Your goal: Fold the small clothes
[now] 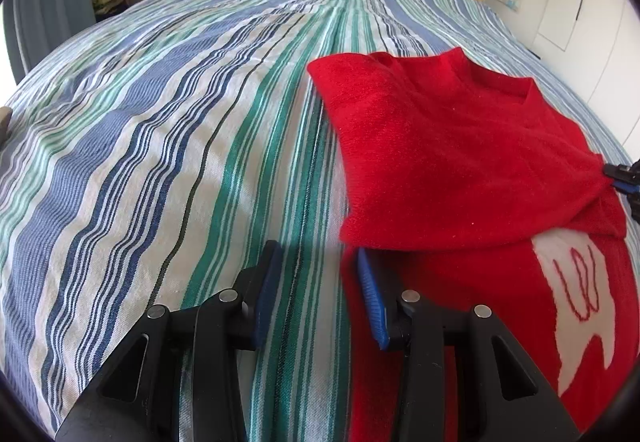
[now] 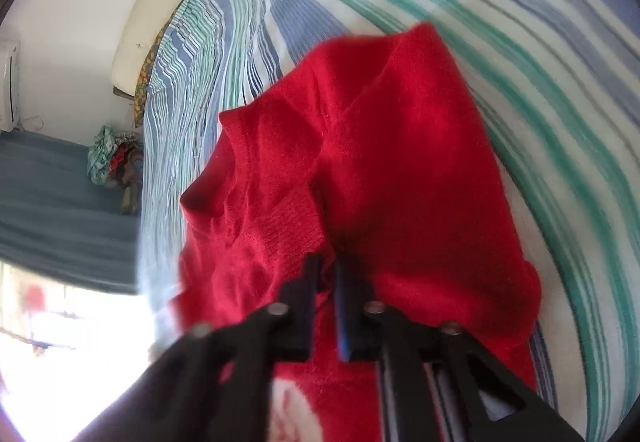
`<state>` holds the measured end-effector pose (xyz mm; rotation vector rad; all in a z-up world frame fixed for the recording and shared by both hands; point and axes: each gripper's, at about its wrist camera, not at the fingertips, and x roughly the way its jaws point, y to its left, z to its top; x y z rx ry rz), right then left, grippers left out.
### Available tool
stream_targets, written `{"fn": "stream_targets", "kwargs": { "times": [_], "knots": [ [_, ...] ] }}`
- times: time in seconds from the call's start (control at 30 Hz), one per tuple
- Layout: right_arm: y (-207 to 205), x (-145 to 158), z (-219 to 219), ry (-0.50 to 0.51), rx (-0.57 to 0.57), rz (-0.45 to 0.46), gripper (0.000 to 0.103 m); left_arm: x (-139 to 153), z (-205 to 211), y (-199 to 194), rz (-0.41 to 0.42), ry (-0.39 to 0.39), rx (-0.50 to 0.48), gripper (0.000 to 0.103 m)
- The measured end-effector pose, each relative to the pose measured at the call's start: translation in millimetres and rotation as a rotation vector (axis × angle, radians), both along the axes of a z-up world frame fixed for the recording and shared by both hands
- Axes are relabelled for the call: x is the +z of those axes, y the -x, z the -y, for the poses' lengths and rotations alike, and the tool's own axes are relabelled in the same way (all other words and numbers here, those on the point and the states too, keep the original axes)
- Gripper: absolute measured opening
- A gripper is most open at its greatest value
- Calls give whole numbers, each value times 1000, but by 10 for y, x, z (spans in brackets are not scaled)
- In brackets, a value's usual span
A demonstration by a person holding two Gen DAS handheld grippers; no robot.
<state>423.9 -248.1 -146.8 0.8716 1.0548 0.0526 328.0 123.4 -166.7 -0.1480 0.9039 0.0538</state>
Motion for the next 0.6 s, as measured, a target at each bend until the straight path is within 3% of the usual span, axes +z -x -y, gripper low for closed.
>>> {"fn": "stream_targets", "kwargs": {
  "times": [0.1,0.17,0.23,0.3,0.33,0.4,0.47,0.6],
  "knots": [
    [158,308,27,100,0,105,5,-6,17,-4,4,-10,-1,41],
    [223,329,46,200,-9,80,5,-3,30,-9,2,-21,-1,42],
    [235,223,58,234,5,35,7,5,35,-15,-1,-25,-2,42],
    [229,120,64,227,36,-9,20,30,42,-9,-9,-30,-10,44],
    [289,116,85,227,47,-11,33,53,51,6,-17,-42,-21,49],
    [430,232,70,259,75,38,44,121,67,96,-38,-82,-41,61],
    [622,384,-2,299,177,93,47,191,73,293,-60,-103,-71,77],
    [1207,478,-396,458,531,130,47,290,91,884,-90,-106,-165,83]
  ]
}}
